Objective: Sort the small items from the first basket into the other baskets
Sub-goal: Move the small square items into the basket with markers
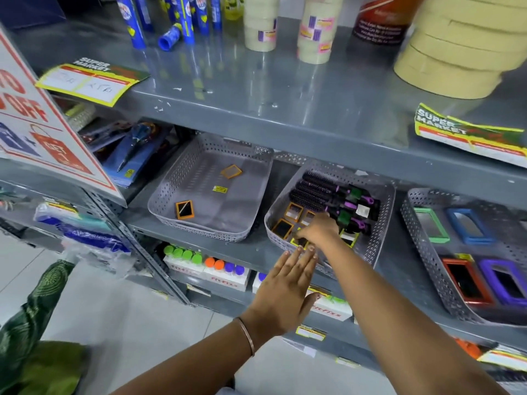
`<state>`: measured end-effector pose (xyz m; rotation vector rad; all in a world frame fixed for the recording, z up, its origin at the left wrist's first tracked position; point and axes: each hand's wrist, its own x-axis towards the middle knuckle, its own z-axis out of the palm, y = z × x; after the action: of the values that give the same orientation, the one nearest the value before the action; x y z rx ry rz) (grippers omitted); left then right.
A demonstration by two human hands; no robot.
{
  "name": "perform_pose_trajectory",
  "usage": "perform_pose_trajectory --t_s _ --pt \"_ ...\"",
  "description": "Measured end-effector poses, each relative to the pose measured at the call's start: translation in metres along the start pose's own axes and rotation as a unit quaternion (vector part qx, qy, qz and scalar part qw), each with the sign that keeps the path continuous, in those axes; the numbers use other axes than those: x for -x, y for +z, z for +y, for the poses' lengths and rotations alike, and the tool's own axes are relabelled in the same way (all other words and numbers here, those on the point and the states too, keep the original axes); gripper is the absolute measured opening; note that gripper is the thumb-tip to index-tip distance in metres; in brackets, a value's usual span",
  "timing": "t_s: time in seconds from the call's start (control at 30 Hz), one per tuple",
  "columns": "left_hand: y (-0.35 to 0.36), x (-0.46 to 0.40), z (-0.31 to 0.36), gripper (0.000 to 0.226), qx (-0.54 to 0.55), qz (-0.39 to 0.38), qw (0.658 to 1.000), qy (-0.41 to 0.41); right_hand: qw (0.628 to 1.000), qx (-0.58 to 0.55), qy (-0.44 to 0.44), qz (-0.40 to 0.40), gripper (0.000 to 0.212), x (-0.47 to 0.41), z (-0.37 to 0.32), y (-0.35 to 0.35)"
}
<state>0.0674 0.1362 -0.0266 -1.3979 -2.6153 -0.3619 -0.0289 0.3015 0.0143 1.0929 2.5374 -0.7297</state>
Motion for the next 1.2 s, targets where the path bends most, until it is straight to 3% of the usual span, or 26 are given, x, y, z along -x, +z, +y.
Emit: perform_pose_trajectory --t_s 0.1,0.23,0.3,0.4,0.5,0.57,0.77,0.97,1.07,1.2 --pt "-0.014 0.006 -0.025 0.073 0.021 0.027 0.995 -0.093 0.999 -0.011 -0.017 0.026 0.104 0.004 -0.008 -0.011" --pt "-0.032 0.034 -0.079 0.076 0.002 0.032 0.977 -0.210 0.975 -0.057 -0.195 0.095 0.052 0.015 -0.051 -0.017" --pt "-0.035 0.047 -0.101 0.076 -0.022 0.016 0.969 -0.246 0.954 -0.108 -0.276 0.043 0.033 0.022 -0.089 -0.003" --pt "-0.036 0.057 -0.121 0.076 -0.060 -0.029 0.962 -0.266 0.919 -0.092 -0.376 -0.075 0.044 0.027 -0.146 0.029" --pt "-0.034 0.058 -0.125 0.072 -0.061 -0.028 0.967 -0.245 0.874 0.037 -0.473 -0.106 0.060 0.029 -0.190 0.064" --pt "-0.033 0.058 -0.125 0.071 -0.059 -0.018 0.967 -0.246 0.853 0.087 -0.502 -0.115 0.060 0.027 -0.212 0.087" --pt "-0.034 0.062 -0.121 0.070 -0.077 -0.018 0.967 -0.242 0.820 0.167 -0.534 -0.120 0.010 0.007 -0.235 0.120" --pt "-0.034 0.061 -0.121 0.070 -0.073 -0.022 0.966 -0.247 0.821 0.169 -0.530 -0.130 0.010 0.000 -0.238 0.121" --pt "-0.036 0.061 -0.120 0.070 -0.076 -0.023 0.969 -0.232 0.826 0.072 -0.544 -0.126 0.007 -0.004 -0.218 0.104" --pt "-0.036 0.063 -0.122 0.073 -0.070 -0.015 0.968 -0.239 0.842 -0.063 -0.525 -0.110 0.020 0.012 -0.175 0.038"
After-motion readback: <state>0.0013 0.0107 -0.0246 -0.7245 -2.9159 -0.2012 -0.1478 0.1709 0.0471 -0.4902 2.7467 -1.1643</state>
